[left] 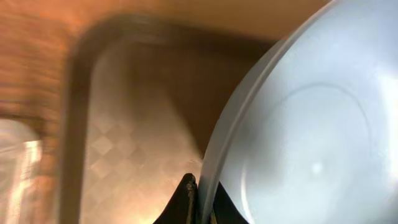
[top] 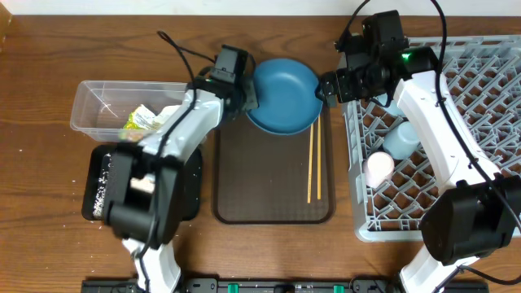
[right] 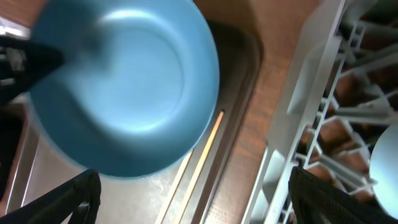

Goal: Sort waste into correct bins and load items into the dishwasher rack

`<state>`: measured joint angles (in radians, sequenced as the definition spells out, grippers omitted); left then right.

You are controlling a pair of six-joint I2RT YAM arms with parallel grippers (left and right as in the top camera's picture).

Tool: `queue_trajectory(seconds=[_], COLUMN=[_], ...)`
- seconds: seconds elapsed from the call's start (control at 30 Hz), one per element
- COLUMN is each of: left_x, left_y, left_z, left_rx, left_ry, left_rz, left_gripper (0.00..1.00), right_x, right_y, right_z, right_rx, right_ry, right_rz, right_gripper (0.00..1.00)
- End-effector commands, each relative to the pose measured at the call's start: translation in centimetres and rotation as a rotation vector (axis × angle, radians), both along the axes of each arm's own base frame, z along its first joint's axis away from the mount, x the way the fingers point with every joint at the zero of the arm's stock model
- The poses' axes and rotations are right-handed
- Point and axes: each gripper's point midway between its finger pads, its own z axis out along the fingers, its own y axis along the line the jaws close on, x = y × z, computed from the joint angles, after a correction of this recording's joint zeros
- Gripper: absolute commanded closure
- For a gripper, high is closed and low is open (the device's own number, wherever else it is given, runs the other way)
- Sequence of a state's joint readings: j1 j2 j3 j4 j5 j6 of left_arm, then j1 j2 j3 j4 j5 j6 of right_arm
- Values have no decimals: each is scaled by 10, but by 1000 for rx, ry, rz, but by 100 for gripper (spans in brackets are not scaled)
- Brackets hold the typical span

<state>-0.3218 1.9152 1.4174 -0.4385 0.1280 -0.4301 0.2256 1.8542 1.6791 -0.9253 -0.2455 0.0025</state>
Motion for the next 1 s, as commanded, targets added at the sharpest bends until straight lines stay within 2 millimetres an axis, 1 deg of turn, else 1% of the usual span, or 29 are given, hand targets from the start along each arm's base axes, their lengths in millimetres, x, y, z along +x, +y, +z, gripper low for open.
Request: queue_trajectory(seconds=[0.0, 0.13, 0.27, 0.37, 0.5, 0.63, 0.77, 0.83, 0.87, 0.97], left_x=[-5, -20, -33, -38, -41, -41, -41, -40, -40, -39], left_y=[2, 7, 11, 13, 13, 13, 12, 12, 12, 11], left_z=[54, 84, 98, 98, 95, 95, 95, 95, 96, 97], left_rx=[-28, -35, -35, -30, -25, -24, -26, -26, -27, -29], left_ry=[-95, -117, -116, -103, -85, -84, -88, -89, -92, -97], left_rz=[-7, -8, -8, -8, -10, -11, -11, -11, -11, -12], left_gripper=[94, 94, 94, 94, 94, 94, 94, 94, 94, 94], right_x=[7, 13, 14, 12, 10, 7, 3, 1, 1, -2], right_y=[2, 4, 5, 14, 30, 40, 41, 41, 41, 45], right_z=[13, 16, 17, 21, 29, 34, 32, 31, 30, 27], right_rx=[1, 8, 23, 74, 161, 219, 230, 230, 232, 235], right_ry=[-55, -83, -81, -76, -81, -79, -48, -39, -32, -18], right_rz=[18, 16, 4, 33, 83, 115, 97, 94, 88, 85], right_gripper=[11, 11, 17, 21, 34, 42, 44, 50, 54, 60])
